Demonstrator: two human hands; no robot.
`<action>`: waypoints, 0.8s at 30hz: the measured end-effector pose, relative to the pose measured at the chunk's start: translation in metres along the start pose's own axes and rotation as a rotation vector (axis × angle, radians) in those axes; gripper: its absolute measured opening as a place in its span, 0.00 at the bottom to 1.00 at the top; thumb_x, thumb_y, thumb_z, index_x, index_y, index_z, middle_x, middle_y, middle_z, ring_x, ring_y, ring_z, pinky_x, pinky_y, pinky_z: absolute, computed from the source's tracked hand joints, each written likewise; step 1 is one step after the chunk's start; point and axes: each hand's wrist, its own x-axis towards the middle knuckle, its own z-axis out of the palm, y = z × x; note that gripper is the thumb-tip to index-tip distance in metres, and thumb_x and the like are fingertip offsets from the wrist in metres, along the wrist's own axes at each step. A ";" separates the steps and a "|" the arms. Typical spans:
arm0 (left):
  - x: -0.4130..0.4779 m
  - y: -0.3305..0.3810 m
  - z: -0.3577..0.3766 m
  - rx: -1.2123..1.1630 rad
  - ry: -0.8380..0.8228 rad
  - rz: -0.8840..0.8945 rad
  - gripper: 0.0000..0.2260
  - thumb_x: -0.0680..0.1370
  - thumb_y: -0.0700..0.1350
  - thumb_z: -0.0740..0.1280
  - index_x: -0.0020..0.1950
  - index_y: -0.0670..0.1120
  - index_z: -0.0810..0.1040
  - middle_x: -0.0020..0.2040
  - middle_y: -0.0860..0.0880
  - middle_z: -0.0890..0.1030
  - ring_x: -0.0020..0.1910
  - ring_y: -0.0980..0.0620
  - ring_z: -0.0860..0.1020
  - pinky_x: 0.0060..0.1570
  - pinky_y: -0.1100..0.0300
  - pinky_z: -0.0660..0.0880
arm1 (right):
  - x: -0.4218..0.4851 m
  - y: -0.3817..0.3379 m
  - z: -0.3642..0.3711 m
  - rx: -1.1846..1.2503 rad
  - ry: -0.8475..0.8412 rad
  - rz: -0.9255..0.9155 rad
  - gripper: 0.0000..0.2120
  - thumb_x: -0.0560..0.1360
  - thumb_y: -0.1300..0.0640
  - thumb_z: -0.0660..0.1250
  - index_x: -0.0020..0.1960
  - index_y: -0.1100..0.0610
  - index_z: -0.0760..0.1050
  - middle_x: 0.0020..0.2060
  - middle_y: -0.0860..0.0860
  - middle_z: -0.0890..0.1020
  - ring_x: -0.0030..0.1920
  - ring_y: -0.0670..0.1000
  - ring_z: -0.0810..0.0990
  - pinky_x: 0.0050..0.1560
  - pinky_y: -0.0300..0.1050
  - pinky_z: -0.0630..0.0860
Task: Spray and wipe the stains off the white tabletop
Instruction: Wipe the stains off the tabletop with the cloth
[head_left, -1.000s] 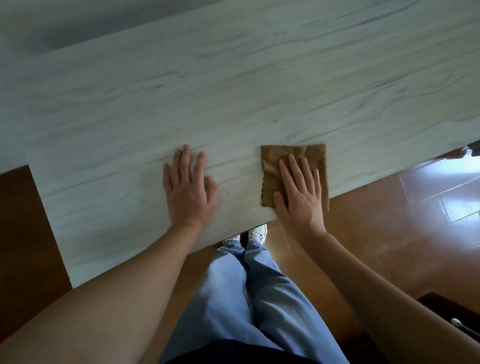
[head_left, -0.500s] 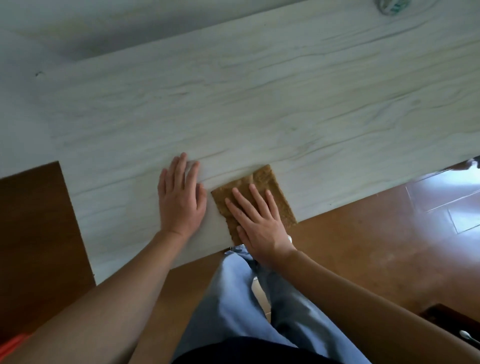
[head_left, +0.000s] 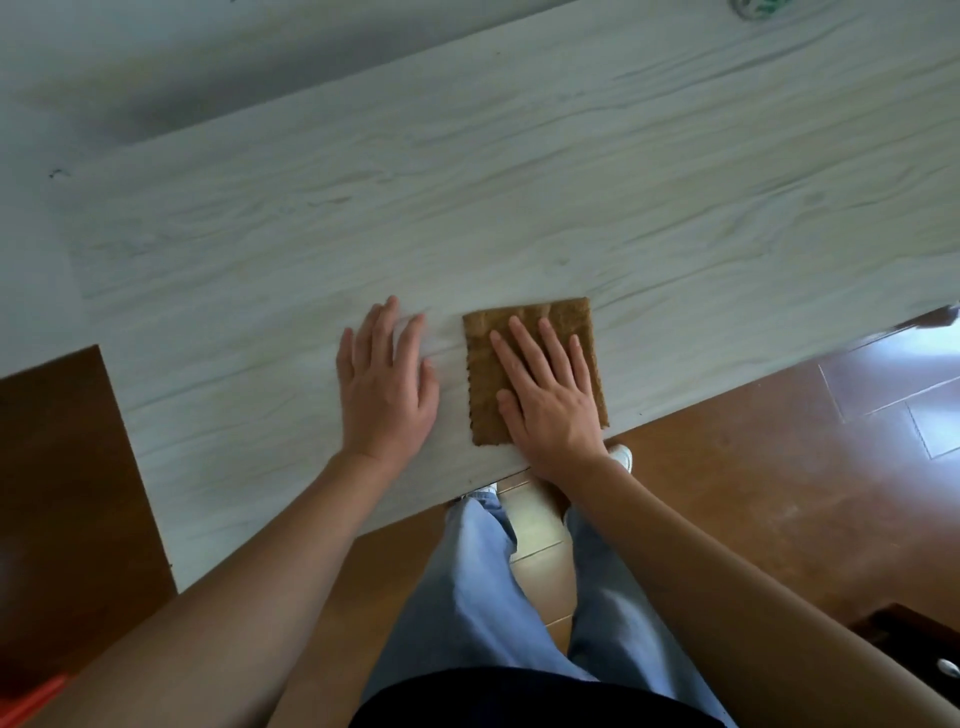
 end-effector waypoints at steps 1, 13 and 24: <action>0.008 0.014 0.002 -0.005 -0.007 0.019 0.21 0.81 0.47 0.61 0.73 0.43 0.74 0.78 0.39 0.69 0.78 0.38 0.66 0.77 0.36 0.59 | -0.002 0.010 -0.004 -0.001 -0.003 0.019 0.29 0.83 0.47 0.55 0.82 0.49 0.54 0.82 0.48 0.55 0.82 0.54 0.46 0.81 0.59 0.44; 0.073 0.171 0.070 0.013 -0.088 0.065 0.24 0.82 0.53 0.58 0.74 0.43 0.73 0.78 0.38 0.69 0.78 0.35 0.66 0.75 0.35 0.63 | -0.026 0.181 -0.056 0.002 0.011 0.128 0.30 0.83 0.44 0.53 0.83 0.47 0.50 0.82 0.47 0.51 0.82 0.53 0.42 0.81 0.57 0.40; 0.083 0.274 0.132 0.067 0.020 0.008 0.23 0.80 0.50 0.62 0.74 0.44 0.72 0.80 0.38 0.66 0.80 0.34 0.61 0.79 0.35 0.54 | -0.016 0.348 -0.109 0.010 0.082 0.207 0.30 0.82 0.44 0.54 0.82 0.47 0.53 0.82 0.48 0.55 0.82 0.54 0.47 0.81 0.57 0.43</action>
